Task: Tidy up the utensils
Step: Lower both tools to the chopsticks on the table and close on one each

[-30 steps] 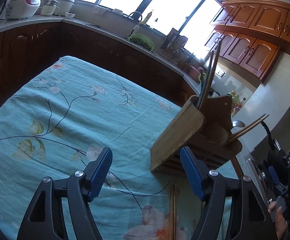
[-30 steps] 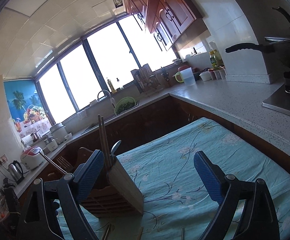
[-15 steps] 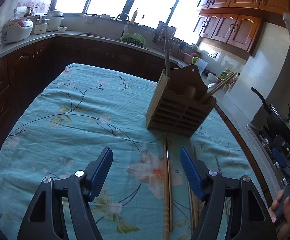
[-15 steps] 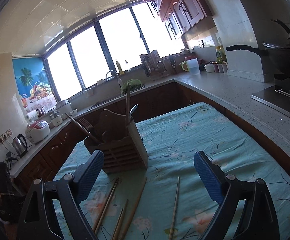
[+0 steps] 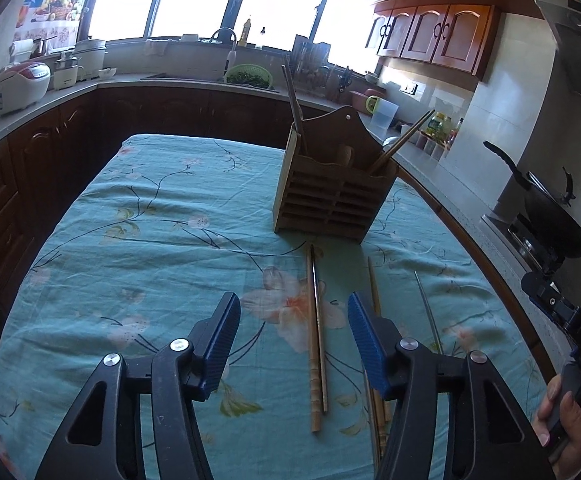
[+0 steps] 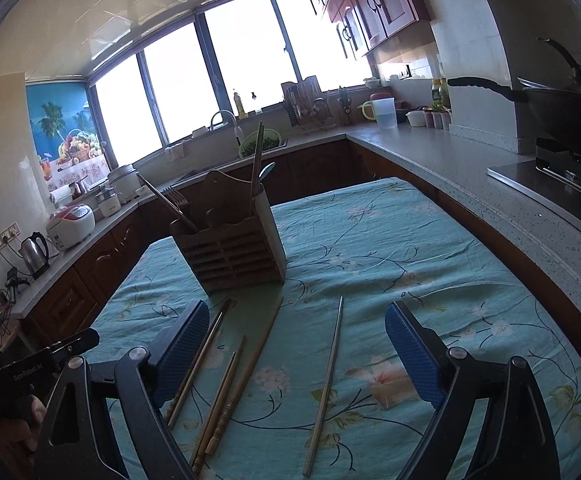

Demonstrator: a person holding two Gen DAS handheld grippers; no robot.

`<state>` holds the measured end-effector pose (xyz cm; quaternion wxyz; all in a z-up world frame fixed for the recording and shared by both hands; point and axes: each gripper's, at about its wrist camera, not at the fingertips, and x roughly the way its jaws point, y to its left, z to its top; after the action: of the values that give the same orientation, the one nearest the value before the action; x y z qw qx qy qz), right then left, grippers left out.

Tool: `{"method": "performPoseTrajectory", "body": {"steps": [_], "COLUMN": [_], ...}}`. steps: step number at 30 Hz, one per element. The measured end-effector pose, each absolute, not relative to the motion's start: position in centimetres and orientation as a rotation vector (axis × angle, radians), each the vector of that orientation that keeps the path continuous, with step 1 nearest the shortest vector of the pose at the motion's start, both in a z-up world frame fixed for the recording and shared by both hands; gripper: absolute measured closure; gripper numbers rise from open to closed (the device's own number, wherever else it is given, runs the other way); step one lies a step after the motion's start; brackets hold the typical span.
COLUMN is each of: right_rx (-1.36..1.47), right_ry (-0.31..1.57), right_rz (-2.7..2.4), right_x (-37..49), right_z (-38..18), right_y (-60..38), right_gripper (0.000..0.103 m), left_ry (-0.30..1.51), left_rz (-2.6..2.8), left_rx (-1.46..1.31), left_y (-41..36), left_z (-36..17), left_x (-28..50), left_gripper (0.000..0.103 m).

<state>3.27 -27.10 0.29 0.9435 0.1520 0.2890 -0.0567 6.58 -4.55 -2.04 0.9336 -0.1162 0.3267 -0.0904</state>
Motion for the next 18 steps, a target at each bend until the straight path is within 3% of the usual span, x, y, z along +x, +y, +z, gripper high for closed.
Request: {"method": "performPoseTrajectory", "body": {"steps": [3,5,7,18], "right_rx": [0.313,0.334,0.338,0.351], "right_ry": [0.644,0.677,0.705,0.81], "right_rz": [-0.119,-0.111,-0.105,-0.048], "right_x": [4.7,5.8,6.7,12.2], "right_z": [-0.9,-1.7,-2.4,-5.1], "right_y": [-27.3,-27.7,-27.8,-26.9], "right_gripper": [0.025,0.038,0.042,0.055], "left_ry": [0.702,0.724,0.739,0.821], "left_rz": [-0.191,-0.196,-0.196,-0.219], "left_rx": [-0.249,-0.255,-0.257,-0.219], "left_y": [-4.7,-4.9,-4.9,-7.2], "left_z": [-2.4,-2.5,-2.7,-4.7], "left_x": [8.2,9.6,10.9,18.4], "left_gripper": [0.057,0.06,0.061,0.07]}}
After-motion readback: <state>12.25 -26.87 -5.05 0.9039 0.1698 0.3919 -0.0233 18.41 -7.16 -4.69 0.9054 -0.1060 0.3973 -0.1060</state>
